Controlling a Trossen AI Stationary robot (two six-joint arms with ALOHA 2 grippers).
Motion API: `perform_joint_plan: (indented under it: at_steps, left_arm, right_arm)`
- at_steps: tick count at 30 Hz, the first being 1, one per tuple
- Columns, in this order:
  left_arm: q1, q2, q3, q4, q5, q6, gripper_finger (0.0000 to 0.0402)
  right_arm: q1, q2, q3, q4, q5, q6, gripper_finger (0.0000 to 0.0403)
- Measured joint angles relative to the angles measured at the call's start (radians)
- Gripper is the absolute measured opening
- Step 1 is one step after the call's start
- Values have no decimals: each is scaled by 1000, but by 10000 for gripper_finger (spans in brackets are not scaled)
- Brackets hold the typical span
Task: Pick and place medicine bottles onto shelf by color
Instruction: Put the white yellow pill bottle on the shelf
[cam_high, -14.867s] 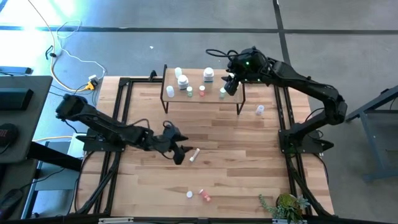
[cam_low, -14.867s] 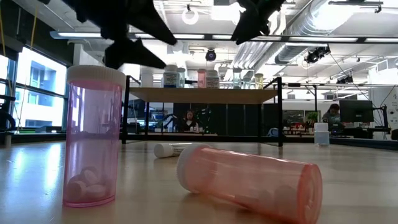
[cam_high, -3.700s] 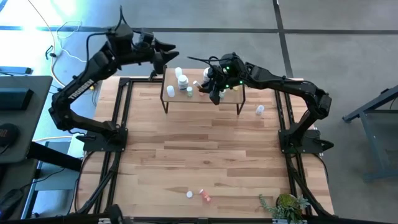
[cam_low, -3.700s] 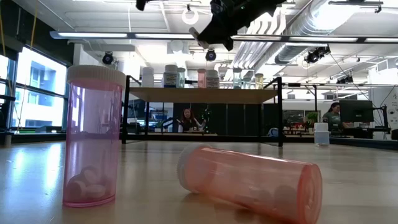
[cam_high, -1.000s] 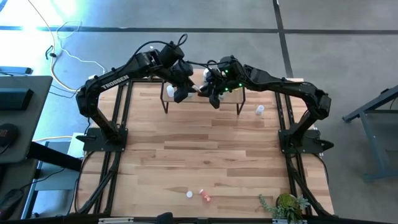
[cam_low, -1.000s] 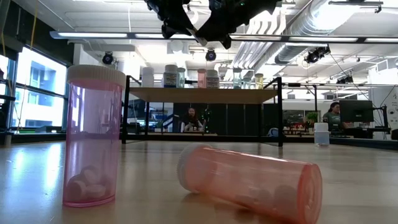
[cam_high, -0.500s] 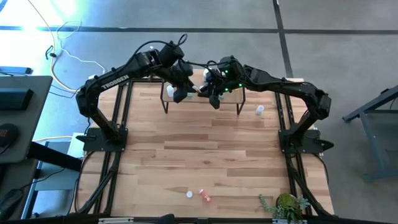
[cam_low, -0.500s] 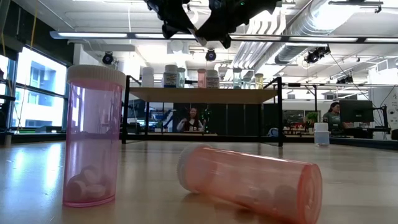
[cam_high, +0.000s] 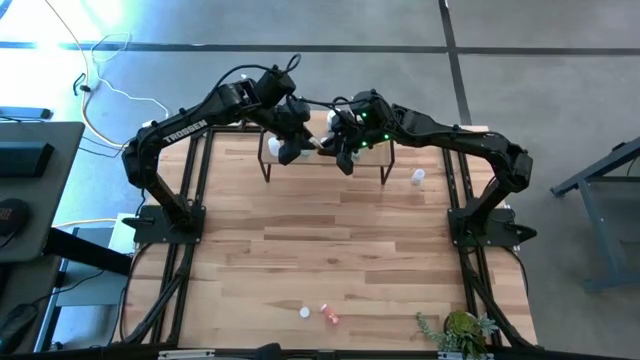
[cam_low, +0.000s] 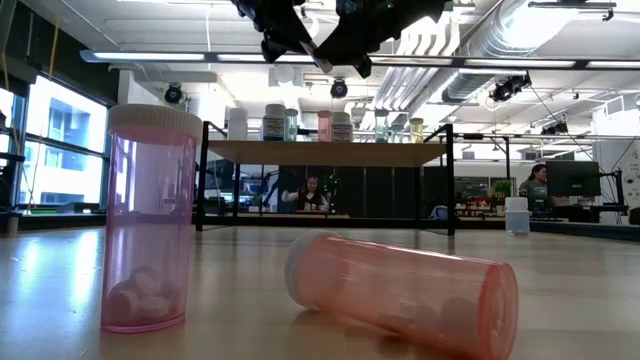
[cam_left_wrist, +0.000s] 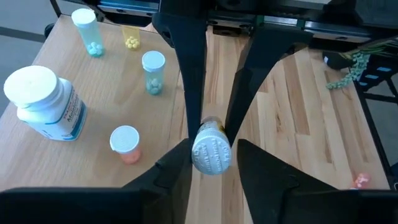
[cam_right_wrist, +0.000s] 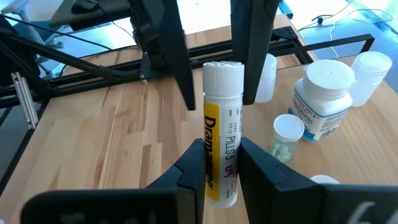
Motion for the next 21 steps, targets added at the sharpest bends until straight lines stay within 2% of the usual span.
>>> perform_joint_plan:
  at_steps: [10, 15, 21]
  left_arm:
    - [0, 0, 0, 16, 3, -25, 166]
    - [0, 0, 0, 16, -5, -28, 172]
    - [0, 0, 0, 15, -66, -45, 162]
  right_arm:
    - [0, 0, 0, -2, 3, 0, 57]
    - [0, 0, 0, -2, 3, 0, 57]
    - [0, 0, 0, -2, 2, 0, 57]
